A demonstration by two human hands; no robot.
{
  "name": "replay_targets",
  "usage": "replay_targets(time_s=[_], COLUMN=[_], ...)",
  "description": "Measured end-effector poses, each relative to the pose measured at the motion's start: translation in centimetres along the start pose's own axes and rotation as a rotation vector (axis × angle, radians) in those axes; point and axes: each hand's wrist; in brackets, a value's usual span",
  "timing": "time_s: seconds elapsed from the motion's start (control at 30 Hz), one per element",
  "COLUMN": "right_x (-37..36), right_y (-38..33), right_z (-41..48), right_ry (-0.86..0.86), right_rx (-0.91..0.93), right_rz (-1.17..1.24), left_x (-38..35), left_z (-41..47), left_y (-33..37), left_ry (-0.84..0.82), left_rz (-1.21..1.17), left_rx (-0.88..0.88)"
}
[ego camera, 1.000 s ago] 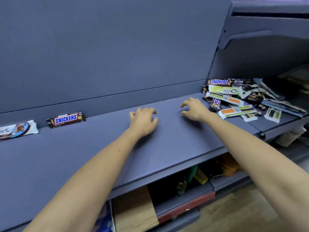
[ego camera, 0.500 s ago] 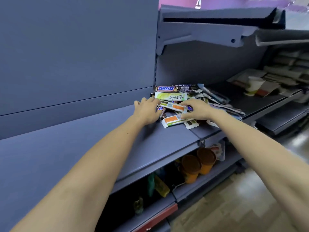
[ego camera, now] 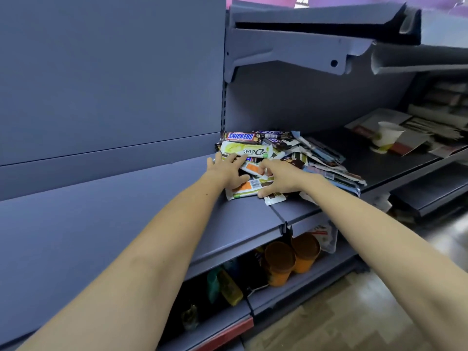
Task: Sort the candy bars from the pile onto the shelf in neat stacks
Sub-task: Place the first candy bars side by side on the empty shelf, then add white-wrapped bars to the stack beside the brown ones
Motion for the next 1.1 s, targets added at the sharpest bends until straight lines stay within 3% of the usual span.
replay_targets(time_s=[0.3,0.5,0.63,0.93,1.1], right_x=[0.5,2.0,0.5,-8.2,-13.2], right_y=[-0.5,-3.7,-7.2,-23.4,-33.2], right_z=[0.0,0.9,2.8,7.4,7.3], right_ry=[-0.001,0.196,0.216,-0.074,-0.206], right_rx=[0.059,0.204,0.274,0.564,0.702], right_rz=[0.001,0.112,0.218,0.287,0.292], left_x=[0.5,1.0,0.3,-3.5,-5.0], left_z=[-0.1,-2.2,-6.1,-21.8,-30.8], left_y=[-1.6,-6.6,-12.2,-24.2,-29.1], left_ry=[0.182,0.349,0.396,0.398,0.371], left_rz=[0.277,0.029,-0.044,-0.252,-0.271], left_rx=[-0.049,0.082,0.275,0.824,0.991])
Point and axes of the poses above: each hand's wrist, its own z-axis towards the middle knuckle, its own x-axis out of the back of the hand, y = z × x, and after that the axes turned 5 degrees about z, right-handed
